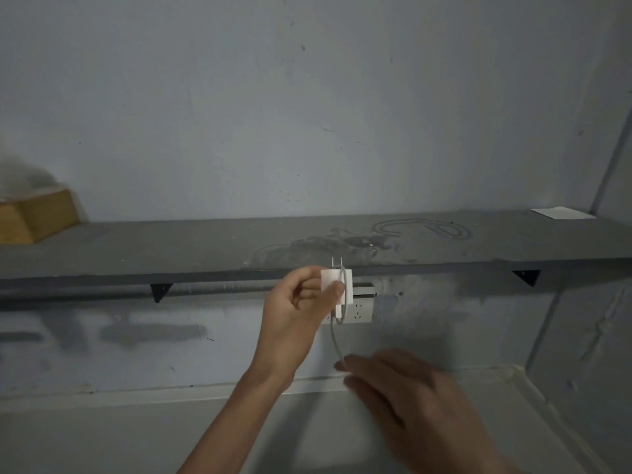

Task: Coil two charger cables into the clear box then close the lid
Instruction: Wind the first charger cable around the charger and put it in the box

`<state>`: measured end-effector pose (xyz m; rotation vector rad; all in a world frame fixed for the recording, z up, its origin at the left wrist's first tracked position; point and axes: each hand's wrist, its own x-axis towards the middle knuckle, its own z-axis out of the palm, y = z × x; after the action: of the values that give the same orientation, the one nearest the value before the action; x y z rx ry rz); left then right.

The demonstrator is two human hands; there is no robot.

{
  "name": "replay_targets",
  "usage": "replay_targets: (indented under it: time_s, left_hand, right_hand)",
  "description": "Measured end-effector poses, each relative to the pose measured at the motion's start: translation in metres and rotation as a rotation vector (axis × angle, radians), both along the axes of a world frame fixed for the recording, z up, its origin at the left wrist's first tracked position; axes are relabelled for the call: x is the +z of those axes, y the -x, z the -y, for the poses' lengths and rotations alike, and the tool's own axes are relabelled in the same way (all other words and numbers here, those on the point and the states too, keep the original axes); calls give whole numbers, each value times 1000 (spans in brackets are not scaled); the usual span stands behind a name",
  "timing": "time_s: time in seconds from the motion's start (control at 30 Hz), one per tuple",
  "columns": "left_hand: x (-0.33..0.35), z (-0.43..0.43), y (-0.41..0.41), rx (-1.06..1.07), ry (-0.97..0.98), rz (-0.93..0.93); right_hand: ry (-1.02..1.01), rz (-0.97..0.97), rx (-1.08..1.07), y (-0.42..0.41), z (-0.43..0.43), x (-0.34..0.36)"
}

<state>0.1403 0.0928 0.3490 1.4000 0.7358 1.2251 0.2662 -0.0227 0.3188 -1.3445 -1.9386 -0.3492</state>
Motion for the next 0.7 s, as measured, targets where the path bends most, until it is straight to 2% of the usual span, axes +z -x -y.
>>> replay_targets:
  time_s: [0.17,0.33,0.5,0.63,0.7]
  left_hand:
    - [-8,10,4,-77,-125,-177]
    - [-6,28,14,-194,-207,-258]
    - [12,41,23,-306,-346,-247]
    - [21,46,31,-316,-350,-176]
    - [25,46,31,-298,-315,-88]
  right_hand:
    - [-95,50,-51,-29,0,45]
    - [-31,-168,21,-52,-13,76]
    - [111,-519,238,-55,-31,83]
    - [247,-816,481,-52,-50,66]
    - [318,-970,529,-43,-58,49]
